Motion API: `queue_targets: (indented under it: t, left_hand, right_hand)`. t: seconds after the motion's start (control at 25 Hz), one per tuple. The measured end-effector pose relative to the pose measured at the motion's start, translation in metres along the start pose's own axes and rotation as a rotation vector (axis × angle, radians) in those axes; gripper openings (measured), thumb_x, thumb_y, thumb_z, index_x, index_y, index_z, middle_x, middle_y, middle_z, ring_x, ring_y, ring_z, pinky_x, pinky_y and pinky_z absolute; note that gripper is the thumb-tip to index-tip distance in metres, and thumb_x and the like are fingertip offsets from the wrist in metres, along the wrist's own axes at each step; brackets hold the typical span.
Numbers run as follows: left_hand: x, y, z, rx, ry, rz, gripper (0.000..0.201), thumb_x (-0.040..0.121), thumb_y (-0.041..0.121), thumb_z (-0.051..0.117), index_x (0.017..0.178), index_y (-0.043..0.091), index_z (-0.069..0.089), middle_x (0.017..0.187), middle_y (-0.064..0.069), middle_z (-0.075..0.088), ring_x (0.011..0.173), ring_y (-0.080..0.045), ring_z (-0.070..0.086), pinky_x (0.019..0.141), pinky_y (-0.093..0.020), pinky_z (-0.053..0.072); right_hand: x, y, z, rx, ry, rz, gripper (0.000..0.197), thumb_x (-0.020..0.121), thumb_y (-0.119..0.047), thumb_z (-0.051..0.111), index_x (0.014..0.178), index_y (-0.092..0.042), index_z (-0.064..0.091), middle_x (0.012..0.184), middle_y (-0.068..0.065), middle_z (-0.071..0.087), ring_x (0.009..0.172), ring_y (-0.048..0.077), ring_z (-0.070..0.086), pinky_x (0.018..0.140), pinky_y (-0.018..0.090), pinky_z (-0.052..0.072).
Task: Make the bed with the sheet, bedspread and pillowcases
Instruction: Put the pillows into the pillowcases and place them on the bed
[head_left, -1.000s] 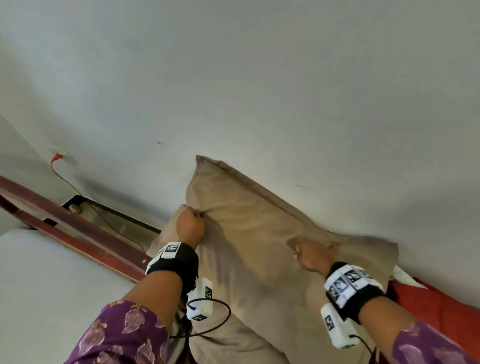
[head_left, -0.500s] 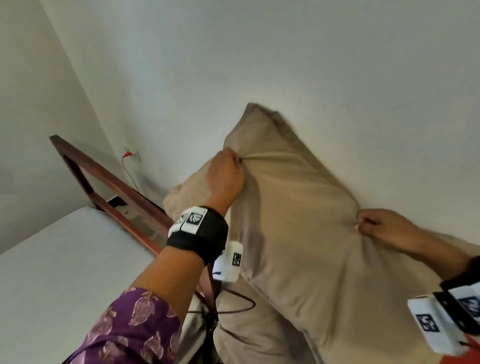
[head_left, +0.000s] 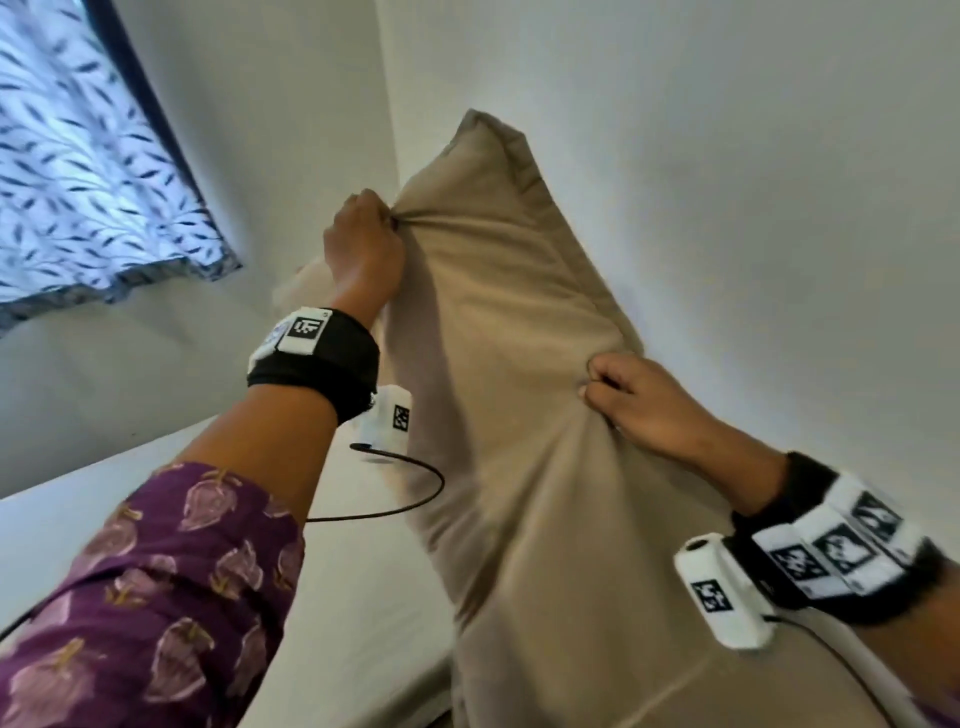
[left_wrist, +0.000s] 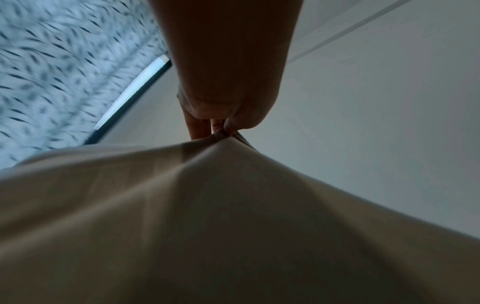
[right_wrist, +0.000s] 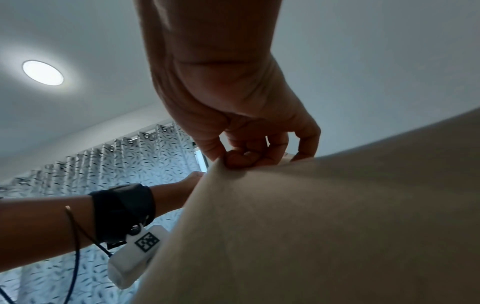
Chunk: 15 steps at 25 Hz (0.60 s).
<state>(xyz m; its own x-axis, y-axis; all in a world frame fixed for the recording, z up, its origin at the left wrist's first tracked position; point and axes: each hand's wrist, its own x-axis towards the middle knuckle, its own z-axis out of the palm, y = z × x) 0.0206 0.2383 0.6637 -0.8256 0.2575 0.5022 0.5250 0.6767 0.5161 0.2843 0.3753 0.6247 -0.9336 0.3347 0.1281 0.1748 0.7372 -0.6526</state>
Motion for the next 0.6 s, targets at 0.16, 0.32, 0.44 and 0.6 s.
queue_targets:
  t: [0.16, 0.32, 0.44, 0.6]
  left_hand:
    - [0.029, -0.129, -0.020, 0.088, 0.111, -0.142, 0.024, 0.093, 0.010, 0.042, 0.108, 0.002, 0.059, 0.119, -0.020, 0.057, 0.111, -0.038, 0.053, 0.088, -0.042, 0.037]
    - [0.050, -0.267, -0.008, 0.149, 0.085, -0.286, 0.022, 0.092, 0.006, 0.045, 0.106, -0.001, 0.061, 0.118, -0.024, 0.056, 0.110, -0.040, 0.052, 0.089, -0.042, 0.037]
    - [0.068, -0.368, 0.032, 0.167, 0.022, -0.375, 0.018, 0.090, 0.003, 0.048, 0.101, -0.002, 0.061, 0.113, -0.026, 0.056, 0.105, -0.042, 0.053, 0.085, -0.042, 0.037]
    - [0.082, -0.471, 0.094, 0.201, -0.049, -0.429, 0.014, 0.088, -0.001, 0.051, 0.096, -0.005, 0.061, 0.107, -0.028, 0.057, 0.100, -0.042, 0.054, 0.081, -0.043, 0.037]
  right_hand:
    - [0.075, -0.057, 0.099, 0.017, -0.112, -0.135, 0.038, 0.090, -0.015, 0.053, 0.059, -0.020, 0.032, 0.058, -0.006, 0.040, 0.060, 0.015, 0.040, 0.059, 0.033, 0.027]
    - [0.139, -0.085, 0.224, -0.017, -0.309, -0.232, 0.028, 0.078, -0.043, 0.034, 0.059, -0.025, 0.029, 0.072, 0.006, 0.055, 0.077, 0.029, 0.053, 0.065, 0.036, 0.036]
    - [0.192, -0.080, 0.314, 0.015, -0.385, -0.192, 0.033, 0.089, -0.034, 0.041, 0.061, -0.025, 0.025, 0.069, -0.002, 0.043, 0.079, 0.024, 0.049, 0.065, 0.031, 0.026]
    - [0.245, -0.044, 0.403, 0.028, -0.412, -0.084, 0.033, 0.091, -0.031, 0.039, 0.063, -0.026, 0.023, 0.064, -0.010, 0.030, 0.078, 0.019, 0.041, 0.064, 0.031, 0.025]
